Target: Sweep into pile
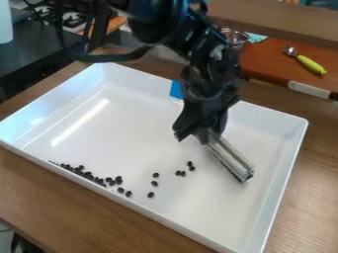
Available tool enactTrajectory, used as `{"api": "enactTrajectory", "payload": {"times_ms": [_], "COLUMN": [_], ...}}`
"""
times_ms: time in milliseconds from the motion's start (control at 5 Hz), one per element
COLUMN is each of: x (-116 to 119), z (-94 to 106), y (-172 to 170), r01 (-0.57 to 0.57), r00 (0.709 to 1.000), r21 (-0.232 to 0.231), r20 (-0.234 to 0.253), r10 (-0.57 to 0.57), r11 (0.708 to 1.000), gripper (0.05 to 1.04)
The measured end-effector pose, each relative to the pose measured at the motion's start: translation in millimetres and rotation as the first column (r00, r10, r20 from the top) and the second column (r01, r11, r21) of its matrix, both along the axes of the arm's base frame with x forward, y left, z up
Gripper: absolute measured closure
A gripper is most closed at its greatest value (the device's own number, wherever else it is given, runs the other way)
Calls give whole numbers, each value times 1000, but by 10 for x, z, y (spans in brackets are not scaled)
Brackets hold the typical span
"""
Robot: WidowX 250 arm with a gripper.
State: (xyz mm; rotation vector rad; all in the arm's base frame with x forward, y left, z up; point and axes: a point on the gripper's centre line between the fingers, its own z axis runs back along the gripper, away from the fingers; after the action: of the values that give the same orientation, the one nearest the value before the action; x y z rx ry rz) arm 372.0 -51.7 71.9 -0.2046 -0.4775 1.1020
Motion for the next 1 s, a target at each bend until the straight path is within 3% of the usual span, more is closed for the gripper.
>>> {"api": "enactTrajectory", "payload": {"times_ms": [400, 1000], "x": [-201, -591], "z": [-146, -150], "y": [172, 615], "r01": [6, 1], "r00": [1000, 997], "r21": [18, 31], "r20": [-29, -75], "r10": [-5, 2], "r11": [1000, 1000], "gripper": [754, 754]}}
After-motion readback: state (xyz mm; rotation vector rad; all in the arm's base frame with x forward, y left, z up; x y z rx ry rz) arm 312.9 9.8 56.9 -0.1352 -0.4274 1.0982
